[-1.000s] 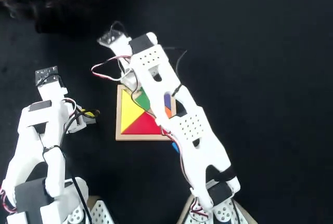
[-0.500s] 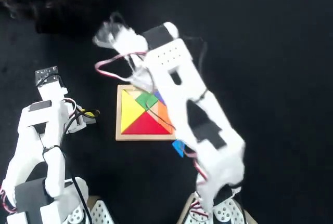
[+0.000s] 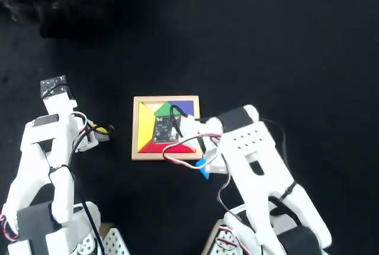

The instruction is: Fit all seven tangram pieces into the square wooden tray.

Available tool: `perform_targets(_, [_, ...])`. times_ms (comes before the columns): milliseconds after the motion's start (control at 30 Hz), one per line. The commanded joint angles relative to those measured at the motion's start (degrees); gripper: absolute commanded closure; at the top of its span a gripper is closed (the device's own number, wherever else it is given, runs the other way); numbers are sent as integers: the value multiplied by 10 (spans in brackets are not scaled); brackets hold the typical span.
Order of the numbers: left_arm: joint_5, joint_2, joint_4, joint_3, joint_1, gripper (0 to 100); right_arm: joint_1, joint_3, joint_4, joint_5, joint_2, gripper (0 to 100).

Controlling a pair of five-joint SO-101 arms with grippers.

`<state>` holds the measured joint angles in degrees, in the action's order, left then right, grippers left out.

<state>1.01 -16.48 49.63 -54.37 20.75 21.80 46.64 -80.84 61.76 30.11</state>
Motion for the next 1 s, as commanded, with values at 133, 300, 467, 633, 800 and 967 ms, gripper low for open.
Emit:
perform_targets(133, [-2,-2,1,28,1,679,4,-16,79,-306,-18,907])
perform_targets(300, [-2,-2,1,27,1,679,55,-10,97,-513,-51,888])
perform_targets(467, [-2,-2,2,27,1,679,22,-12,76,-534,-71,695])
perform_targets(633, [-2,-2,2,27,1,679,18,14,90,-538,-109,694])
perform_targets(800, [-2,-2,2,27,1,679,22,16,119,-535,-167,694])
perform_targets(967, [-2,-2,2,27,1,679,62,20,160,-538,-220,698])
